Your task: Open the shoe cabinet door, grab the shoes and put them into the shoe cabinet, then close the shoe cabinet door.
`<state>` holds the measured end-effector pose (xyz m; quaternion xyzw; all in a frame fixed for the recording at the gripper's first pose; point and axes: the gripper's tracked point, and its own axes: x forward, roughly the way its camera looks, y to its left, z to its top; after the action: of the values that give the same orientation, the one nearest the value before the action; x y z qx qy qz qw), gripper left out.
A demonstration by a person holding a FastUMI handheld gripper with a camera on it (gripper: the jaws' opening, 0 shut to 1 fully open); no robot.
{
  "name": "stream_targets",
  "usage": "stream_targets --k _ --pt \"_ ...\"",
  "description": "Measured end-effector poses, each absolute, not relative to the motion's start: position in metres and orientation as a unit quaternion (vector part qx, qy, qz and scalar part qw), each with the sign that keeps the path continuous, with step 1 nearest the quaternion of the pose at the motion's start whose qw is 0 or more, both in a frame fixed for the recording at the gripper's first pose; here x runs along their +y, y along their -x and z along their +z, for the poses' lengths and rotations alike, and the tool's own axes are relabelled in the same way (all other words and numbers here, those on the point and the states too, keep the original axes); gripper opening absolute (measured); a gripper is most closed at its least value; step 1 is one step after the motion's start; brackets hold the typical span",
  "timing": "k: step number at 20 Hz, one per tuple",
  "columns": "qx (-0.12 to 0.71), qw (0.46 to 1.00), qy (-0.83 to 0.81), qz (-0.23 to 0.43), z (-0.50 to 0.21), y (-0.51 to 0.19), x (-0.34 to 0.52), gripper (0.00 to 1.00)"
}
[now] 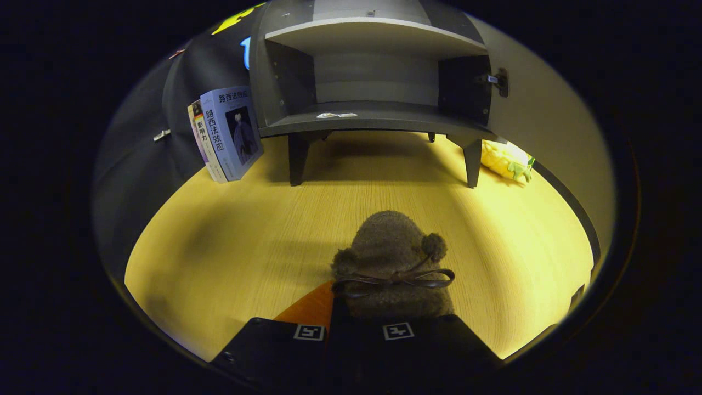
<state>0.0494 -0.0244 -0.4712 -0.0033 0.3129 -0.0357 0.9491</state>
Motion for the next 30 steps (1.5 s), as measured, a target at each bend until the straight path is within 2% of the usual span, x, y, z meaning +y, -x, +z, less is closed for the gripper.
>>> stream_targets --k 2,9,17,21,30 --pt "0.323 0.946 0.009 -0.037 -0.473 -0.051 -0.024 0.05" --pt "0.328 0.945 -0.007 -0.008 -0.434 -0.041 -0.021 0.05" --pt "0.272 0.96 0.012 0.063 -0.305 -0.03 -0.023 0.05" --pt "0.247 0.967 0.003 0.061 -0.248 -0.043 -0.025 0.05" --pt "0.176 0.984 -0.011 0.0 -0.143 -0.122 -0.027 0.05"
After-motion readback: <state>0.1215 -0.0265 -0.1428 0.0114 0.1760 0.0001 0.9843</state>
